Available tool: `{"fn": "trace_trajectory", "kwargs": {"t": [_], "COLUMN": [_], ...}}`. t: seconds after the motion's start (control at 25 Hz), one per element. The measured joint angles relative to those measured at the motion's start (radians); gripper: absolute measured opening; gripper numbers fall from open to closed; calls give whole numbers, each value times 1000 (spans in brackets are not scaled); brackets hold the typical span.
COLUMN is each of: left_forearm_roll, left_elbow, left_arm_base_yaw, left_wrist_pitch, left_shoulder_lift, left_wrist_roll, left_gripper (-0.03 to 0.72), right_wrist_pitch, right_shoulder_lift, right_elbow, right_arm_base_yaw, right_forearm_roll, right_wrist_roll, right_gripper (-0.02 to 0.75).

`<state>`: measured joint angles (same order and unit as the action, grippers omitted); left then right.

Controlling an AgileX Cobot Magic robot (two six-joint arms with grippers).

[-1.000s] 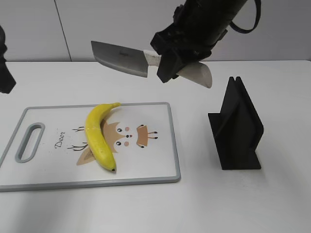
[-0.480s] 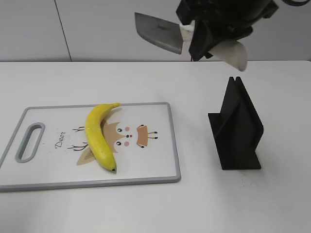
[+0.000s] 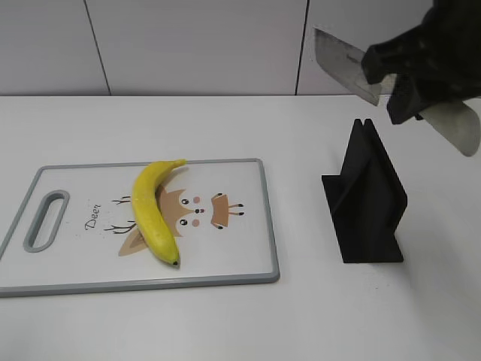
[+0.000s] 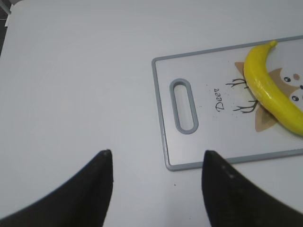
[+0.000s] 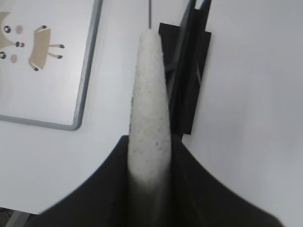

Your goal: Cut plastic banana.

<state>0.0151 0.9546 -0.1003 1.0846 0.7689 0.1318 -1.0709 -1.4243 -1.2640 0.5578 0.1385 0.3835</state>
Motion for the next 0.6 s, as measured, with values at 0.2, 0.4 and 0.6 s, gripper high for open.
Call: {"fn": "trace_trajectory", "kwargs": {"t": [0.2,0.4,0.6], "left_forearm_roll": [0,1,2], "left_elbow": [-200,-367,-434], "left_arm_base_yaw": [0,0,0], "left_wrist_pitch": [-50,-63,-50], "left_shoulder_lift": [-192,-392,-581], "left_wrist_roll": [-1,-1,-1], "left_gripper": [571,571,571], "right_wrist_pitch": [47,77,141], "right_shoulder_lift": [65,80,80], "right_elbow": [111,190,266], "right_arm_base_yaw": [0,0,0], "right_forearm_roll": [50,56,57], "right_wrist_roll": [109,164,224], "right_gripper": [181,181,181]}}
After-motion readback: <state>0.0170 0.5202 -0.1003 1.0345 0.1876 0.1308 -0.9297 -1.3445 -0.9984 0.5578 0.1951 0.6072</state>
